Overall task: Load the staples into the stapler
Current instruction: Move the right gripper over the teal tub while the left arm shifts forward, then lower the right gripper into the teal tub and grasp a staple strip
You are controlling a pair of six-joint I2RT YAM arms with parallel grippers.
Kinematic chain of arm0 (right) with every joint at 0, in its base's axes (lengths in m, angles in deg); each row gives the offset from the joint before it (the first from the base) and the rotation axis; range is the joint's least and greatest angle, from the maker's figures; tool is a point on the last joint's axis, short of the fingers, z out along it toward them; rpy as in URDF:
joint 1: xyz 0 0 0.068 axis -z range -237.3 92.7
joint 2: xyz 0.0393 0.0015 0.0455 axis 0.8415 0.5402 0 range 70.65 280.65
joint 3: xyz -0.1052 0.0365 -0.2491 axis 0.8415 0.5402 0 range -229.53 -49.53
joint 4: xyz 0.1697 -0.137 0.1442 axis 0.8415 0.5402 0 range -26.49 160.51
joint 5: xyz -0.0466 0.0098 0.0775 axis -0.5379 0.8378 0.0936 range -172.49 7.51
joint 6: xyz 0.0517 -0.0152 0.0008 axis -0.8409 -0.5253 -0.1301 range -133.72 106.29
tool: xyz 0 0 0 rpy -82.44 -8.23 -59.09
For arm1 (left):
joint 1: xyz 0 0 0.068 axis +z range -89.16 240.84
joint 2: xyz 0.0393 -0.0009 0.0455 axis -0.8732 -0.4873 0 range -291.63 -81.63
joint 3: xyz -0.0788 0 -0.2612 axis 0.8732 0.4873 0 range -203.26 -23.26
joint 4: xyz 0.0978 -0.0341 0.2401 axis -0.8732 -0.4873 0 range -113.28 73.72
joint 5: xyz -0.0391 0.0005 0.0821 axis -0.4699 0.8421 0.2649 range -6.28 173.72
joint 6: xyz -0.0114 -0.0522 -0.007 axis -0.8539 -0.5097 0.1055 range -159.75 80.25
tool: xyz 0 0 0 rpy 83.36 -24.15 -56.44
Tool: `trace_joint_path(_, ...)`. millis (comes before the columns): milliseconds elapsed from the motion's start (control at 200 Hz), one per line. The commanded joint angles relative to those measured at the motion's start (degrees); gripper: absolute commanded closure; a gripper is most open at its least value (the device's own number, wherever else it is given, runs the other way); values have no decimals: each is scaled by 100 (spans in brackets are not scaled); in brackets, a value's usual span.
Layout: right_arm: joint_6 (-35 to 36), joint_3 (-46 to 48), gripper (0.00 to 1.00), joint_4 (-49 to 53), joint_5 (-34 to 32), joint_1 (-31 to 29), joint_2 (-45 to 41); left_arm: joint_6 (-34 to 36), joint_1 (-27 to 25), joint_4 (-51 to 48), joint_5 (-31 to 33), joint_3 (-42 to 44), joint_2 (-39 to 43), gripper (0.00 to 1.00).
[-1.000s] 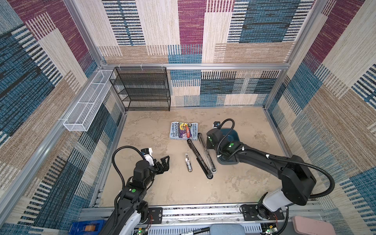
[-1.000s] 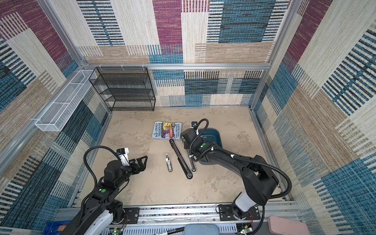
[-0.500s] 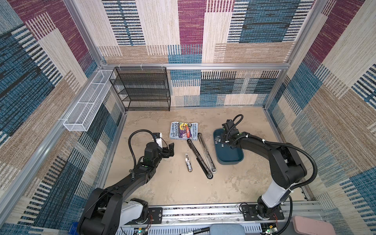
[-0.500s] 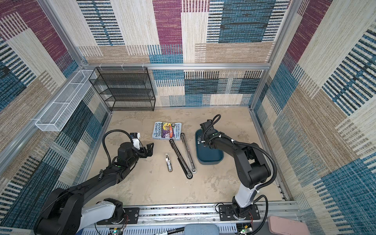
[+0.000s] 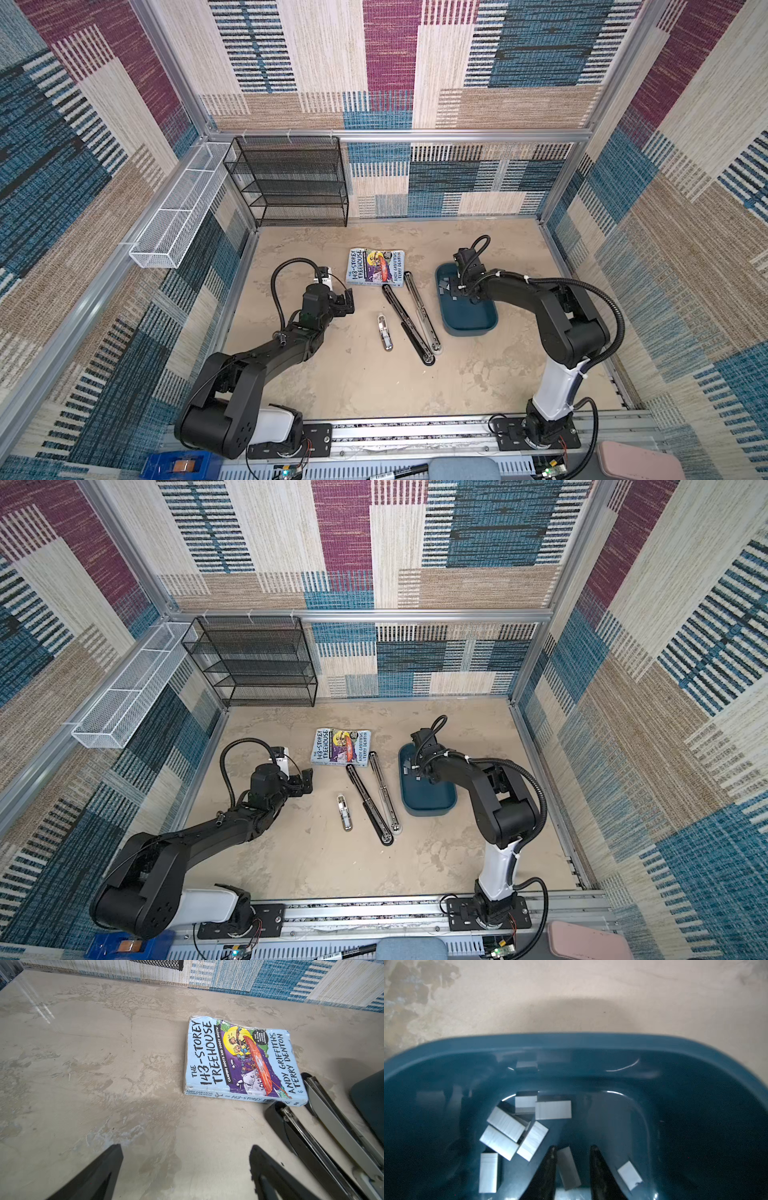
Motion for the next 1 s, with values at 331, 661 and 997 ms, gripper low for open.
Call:
trace_joint_path(331,-57,-57,80,-38,-171,-9,164,48,-3,212,126,-47,-47,1)
trace_joint_path(661,-166,140,83,-64,-213,-5,-78,46,-3,216,6,-33,-54,2)
trace_joint_path(997,-238,79,85,106,-230,-10,-802,-348,450,412,-462,91,-60,3)
